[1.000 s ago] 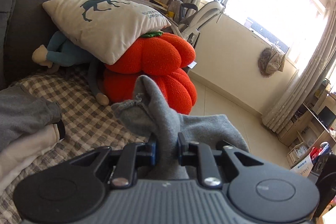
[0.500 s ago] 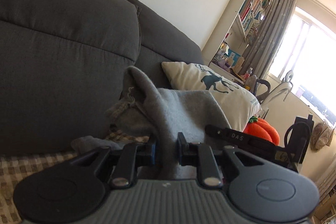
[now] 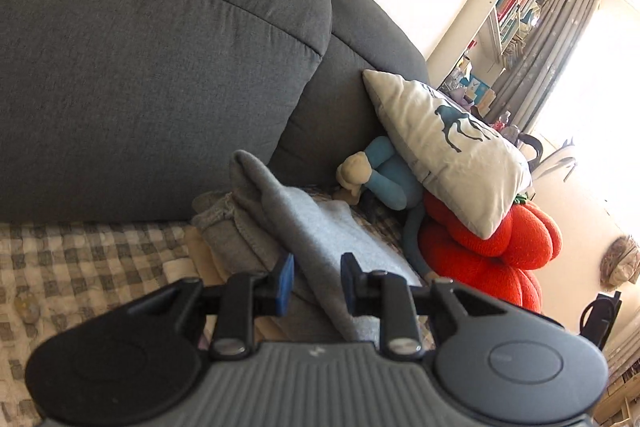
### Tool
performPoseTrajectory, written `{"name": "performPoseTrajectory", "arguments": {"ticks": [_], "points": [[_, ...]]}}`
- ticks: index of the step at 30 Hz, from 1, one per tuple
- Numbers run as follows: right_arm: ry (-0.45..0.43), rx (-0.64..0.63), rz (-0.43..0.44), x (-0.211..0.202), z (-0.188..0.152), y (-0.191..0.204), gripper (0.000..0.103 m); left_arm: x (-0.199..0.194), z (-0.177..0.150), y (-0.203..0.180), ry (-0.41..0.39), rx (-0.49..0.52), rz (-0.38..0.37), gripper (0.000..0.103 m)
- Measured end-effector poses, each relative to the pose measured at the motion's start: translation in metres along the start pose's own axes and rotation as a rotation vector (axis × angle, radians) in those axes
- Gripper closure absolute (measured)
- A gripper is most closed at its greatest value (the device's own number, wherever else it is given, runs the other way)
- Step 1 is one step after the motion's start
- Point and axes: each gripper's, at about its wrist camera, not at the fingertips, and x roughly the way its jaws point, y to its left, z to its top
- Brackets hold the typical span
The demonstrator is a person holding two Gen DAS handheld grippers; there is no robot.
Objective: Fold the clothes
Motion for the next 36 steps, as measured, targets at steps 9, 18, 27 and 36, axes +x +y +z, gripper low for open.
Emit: {"name": "performPoseTrajectory", "arguments": {"ticks": [9,18,27,36], "points": [[0.103,-0.044,0.303,-0.060,-0.007,0.058,0.019,-0.056,-0.030,-0.049,-0.046,0.211,0.276,0.003],[0.110,-0.132,0.350,-0.096,-0.017,0.064,0.000,-0.061,-0.067,-0.078,-0.002,0.348,0.533,0.000],[0.043,-0.204,0.384,-0.122,-0.042,0.045,0.000,-0.051,-0.112,-0.102,0.036,0.389,0.555,0.000],[0.010,-0.124,0.414,-0.120,-0.044,0.035,0.000,-0.051,-0.125,-0.119,-0.037,0.460,0.597,0.000]]}}
